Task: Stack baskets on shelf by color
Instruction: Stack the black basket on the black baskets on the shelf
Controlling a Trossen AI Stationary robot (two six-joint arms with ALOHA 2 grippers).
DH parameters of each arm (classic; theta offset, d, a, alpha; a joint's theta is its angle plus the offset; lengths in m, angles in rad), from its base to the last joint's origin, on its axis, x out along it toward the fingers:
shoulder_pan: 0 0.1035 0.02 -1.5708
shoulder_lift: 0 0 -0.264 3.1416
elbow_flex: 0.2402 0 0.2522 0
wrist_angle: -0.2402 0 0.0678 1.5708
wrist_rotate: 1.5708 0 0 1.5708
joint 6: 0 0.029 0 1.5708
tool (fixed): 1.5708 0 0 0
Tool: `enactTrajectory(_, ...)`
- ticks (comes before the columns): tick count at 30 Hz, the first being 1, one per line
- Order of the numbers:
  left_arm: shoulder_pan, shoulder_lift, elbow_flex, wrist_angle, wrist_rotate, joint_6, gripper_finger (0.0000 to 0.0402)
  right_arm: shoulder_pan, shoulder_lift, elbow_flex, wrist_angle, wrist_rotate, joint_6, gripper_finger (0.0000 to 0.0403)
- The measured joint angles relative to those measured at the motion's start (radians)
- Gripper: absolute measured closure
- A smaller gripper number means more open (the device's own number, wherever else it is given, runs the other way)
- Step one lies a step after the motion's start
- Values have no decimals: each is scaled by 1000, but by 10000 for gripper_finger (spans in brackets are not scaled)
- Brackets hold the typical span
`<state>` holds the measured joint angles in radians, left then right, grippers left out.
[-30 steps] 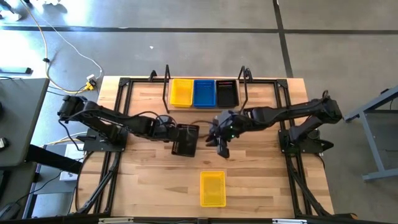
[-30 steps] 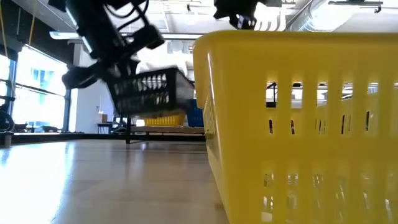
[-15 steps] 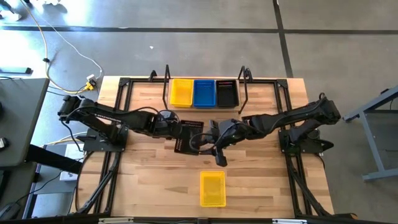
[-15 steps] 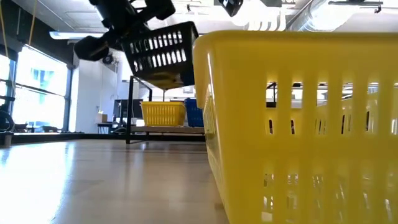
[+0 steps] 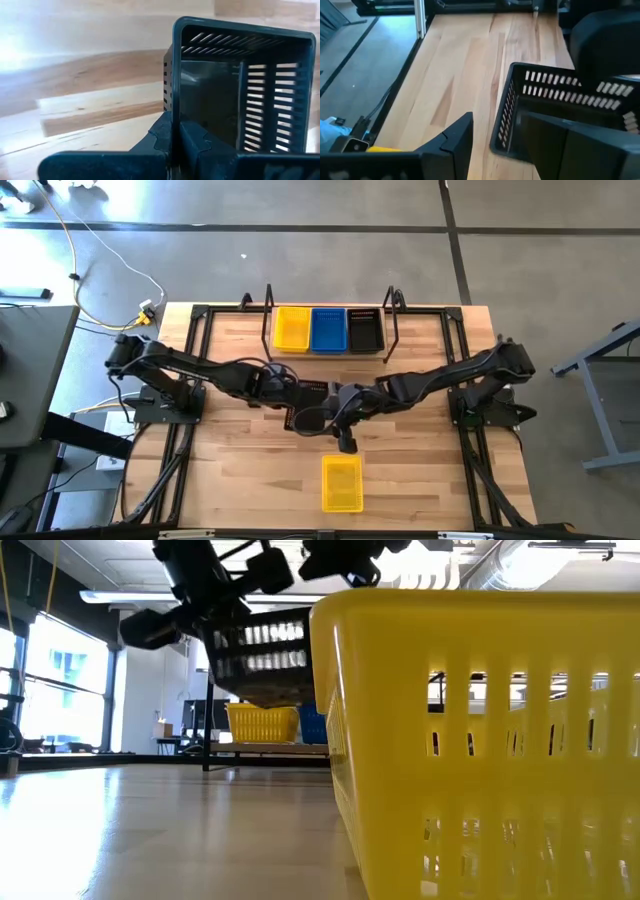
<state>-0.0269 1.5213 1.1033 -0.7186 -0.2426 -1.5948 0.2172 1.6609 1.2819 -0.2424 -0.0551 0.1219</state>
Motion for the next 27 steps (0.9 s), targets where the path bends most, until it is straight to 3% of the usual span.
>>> enactTrajectory(10, 32, 39, 13, 110, 64, 25, 401, 2, 61, 0, -21, 0, 9, 252)
enactTrajectory(20, 61, 39, 125, -17, 42, 109, 401, -14, 89, 0, -75, 24, 73, 257)
enactTrajectory(23, 60, 39, 131, -37, 24, 122, 401, -23, 89, 0, -74, 27, 93, 286)
enactTrajectory(27, 61, 39, 131, -38, 18, 142, 400, -37, 89, 0, -82, 18, 144, 360)
